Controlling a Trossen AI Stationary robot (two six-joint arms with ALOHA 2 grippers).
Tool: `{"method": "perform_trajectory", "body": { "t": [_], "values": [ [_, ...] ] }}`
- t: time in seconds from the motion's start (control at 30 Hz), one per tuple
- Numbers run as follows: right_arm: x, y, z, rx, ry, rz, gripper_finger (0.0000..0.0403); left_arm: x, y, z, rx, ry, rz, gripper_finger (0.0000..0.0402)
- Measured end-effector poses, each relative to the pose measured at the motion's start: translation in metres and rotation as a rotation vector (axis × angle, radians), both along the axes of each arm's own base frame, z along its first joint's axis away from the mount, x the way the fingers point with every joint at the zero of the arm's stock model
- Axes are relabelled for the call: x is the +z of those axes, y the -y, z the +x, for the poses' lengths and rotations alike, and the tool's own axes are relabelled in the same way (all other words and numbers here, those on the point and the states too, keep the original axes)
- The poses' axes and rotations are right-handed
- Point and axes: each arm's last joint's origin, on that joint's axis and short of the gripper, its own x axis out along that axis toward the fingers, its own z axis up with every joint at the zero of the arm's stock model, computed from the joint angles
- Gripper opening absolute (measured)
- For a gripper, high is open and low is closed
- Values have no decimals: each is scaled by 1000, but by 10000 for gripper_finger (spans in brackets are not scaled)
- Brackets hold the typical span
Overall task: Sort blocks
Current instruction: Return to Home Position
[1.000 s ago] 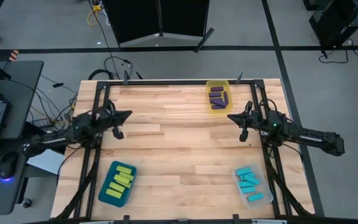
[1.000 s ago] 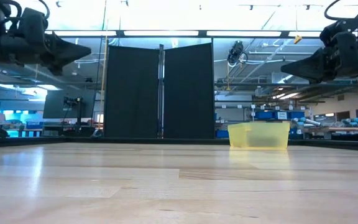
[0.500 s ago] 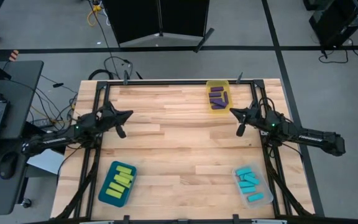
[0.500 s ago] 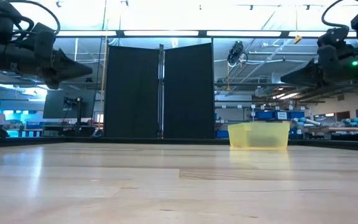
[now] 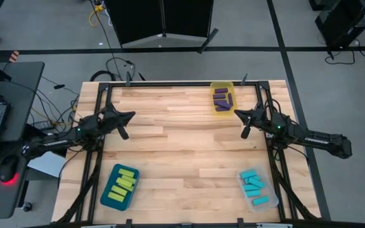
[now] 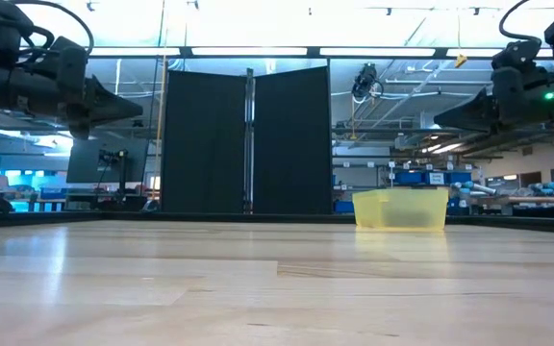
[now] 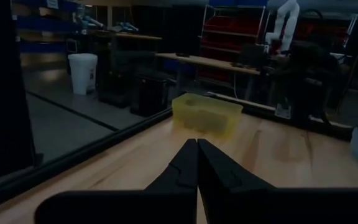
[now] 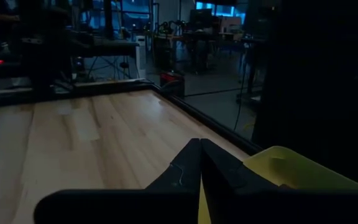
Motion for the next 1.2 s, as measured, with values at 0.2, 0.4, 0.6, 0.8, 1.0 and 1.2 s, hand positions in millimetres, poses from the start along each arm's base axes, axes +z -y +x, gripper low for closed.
{"method": "perform_trajectory", "body": {
  "t": [0.2,0.4,0.6,0.8,1.0,1.2],
  "values": [
    [0,0,0,-6,1,2,21,3,0,0,0,29,2,10],
    [0,0,0,-6,1,2,24,3,0,0,-1,33,4,10],
    [0,0,0,-7,1,1,23,3,0,0,-2,37,5,10],
    [0,0,0,-9,1,1,27,3,0,0,-3,37,5,10],
    [0,0,0,-9,1,1,27,3,0,0,-3,37,6,10],
    [0,0,0,-9,0,1,28,3,0,0,-3,37,6,10]
  ]
}}
